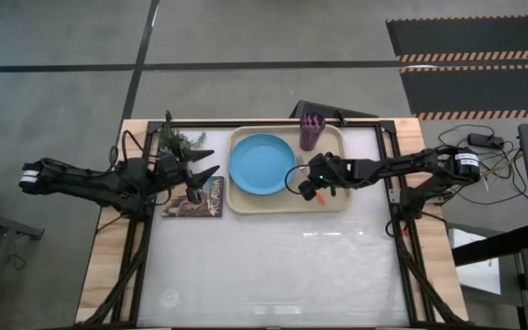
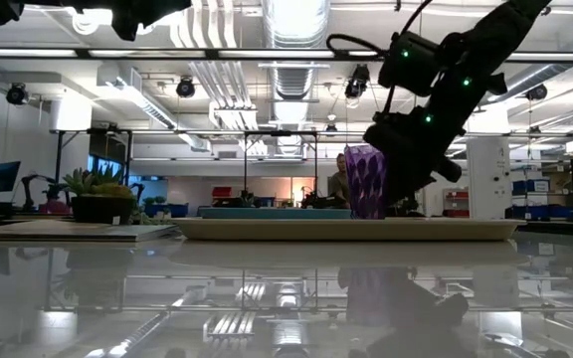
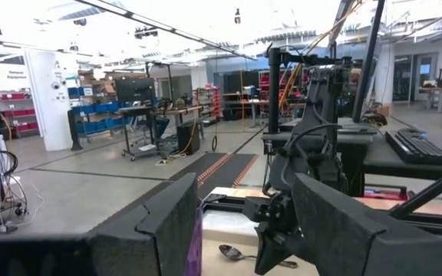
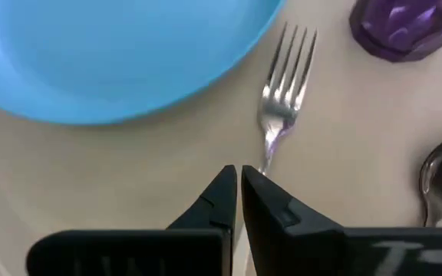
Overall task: Pick and place plate/cup/fork/spoon on tray
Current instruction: Put the orange fork to the left of the black spoon on the white tray
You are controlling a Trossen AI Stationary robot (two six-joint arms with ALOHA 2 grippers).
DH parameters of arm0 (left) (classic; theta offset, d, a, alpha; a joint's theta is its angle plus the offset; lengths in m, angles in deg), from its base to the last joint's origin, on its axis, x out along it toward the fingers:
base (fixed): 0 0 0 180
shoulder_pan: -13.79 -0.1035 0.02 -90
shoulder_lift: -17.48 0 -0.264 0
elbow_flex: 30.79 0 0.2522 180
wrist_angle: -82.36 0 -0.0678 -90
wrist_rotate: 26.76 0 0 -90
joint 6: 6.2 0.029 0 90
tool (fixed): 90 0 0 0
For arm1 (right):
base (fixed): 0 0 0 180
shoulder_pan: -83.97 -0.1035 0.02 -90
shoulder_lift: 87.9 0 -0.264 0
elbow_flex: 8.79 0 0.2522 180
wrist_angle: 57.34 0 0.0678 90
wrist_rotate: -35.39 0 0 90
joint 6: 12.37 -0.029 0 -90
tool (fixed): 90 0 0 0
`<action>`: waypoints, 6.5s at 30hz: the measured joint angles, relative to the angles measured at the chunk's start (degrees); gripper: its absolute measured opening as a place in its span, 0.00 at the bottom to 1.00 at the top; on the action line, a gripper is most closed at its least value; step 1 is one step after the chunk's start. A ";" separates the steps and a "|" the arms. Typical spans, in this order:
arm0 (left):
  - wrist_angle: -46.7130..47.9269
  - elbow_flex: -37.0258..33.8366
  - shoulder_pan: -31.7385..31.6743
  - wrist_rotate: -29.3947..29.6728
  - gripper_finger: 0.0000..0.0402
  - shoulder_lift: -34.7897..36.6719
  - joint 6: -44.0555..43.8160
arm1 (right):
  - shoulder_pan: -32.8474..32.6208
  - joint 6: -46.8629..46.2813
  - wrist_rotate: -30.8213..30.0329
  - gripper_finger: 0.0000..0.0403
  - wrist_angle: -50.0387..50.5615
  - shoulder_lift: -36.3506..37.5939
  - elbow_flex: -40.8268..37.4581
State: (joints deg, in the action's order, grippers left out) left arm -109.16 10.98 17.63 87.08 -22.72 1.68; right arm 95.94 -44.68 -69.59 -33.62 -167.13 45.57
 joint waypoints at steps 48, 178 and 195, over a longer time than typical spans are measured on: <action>-0.15 -0.22 0.00 0.02 0.49 0.12 0.31 | -3.33 -10.17 -0.01 0.03 19.82 -0.56 1.97; -1.22 -0.22 -0.02 0.00 0.49 0.11 0.04 | 8.21 3.85 -5.94 0.03 4.29 -11.68 6.03; -1.24 -0.22 -0.01 0.01 0.49 0.12 0.04 | 8.32 4.28 -6.34 0.03 3.02 -12.88 6.65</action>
State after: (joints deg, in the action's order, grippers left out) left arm -110.40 10.76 17.62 87.09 -22.59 1.73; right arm 104.26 -40.40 -75.93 -30.60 -180.01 52.22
